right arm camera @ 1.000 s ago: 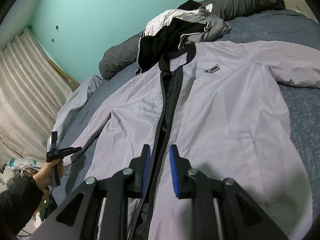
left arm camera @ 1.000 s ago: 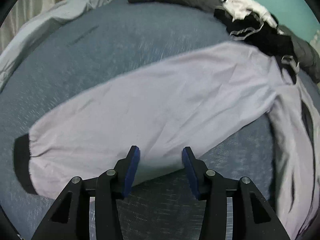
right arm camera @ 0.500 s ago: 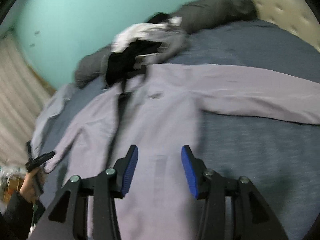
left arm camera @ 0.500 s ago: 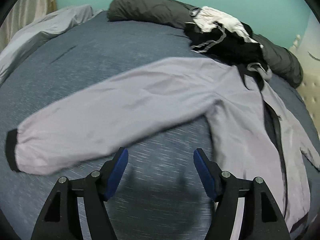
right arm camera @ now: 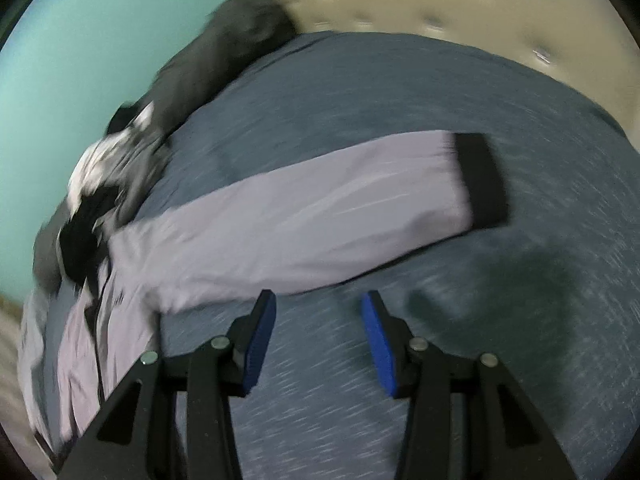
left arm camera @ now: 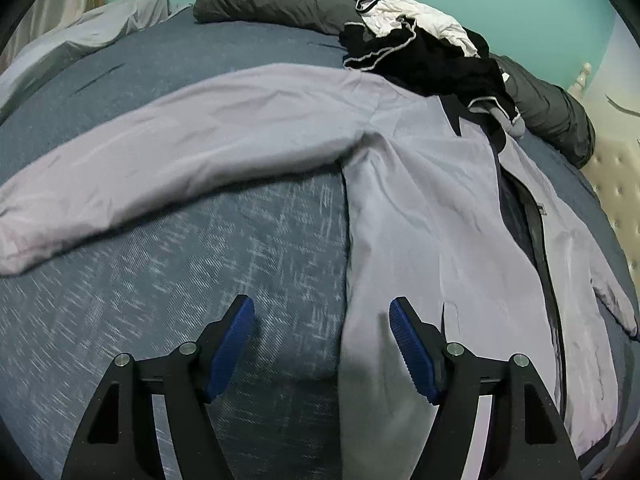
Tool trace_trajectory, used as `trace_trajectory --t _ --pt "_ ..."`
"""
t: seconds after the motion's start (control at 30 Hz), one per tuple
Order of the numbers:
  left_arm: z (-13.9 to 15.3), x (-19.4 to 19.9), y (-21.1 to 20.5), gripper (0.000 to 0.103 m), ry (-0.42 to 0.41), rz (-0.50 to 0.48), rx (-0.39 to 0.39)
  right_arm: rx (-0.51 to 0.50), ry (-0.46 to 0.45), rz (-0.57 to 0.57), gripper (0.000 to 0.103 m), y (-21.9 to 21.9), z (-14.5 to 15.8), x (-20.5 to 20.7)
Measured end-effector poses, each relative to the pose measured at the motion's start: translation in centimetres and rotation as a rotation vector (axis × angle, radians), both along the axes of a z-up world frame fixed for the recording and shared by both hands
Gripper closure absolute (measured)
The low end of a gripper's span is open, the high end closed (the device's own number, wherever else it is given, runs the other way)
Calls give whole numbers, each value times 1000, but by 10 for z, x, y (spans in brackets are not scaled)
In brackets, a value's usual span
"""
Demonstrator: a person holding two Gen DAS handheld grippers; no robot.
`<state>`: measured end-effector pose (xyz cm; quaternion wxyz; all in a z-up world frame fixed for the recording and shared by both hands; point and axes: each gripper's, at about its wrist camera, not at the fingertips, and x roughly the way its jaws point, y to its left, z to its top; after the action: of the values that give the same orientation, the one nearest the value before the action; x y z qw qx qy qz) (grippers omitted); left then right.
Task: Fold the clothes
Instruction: 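Grasp a sleeve's black cuff with the right gripper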
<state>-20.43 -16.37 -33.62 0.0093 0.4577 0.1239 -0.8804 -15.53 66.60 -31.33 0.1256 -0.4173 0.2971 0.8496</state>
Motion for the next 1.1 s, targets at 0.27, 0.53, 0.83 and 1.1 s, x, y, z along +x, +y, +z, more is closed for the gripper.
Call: trace_trajectory --t 0.27,0.53,0.83,1.1 --pt "-10 15 2 29 9 36 -22 -33 23 -182 45 67 -20 6" --pt "-11 25 0 29 27 54 -49 -156 105 -234 45 89 -42 -4" --pt "-4 28 -7 29 43 63 -45 -80 144 -157 79 80 -37 -20" --pt "1 35 -10 29 58 59 -38 18 258 2 85 37 19 -33"
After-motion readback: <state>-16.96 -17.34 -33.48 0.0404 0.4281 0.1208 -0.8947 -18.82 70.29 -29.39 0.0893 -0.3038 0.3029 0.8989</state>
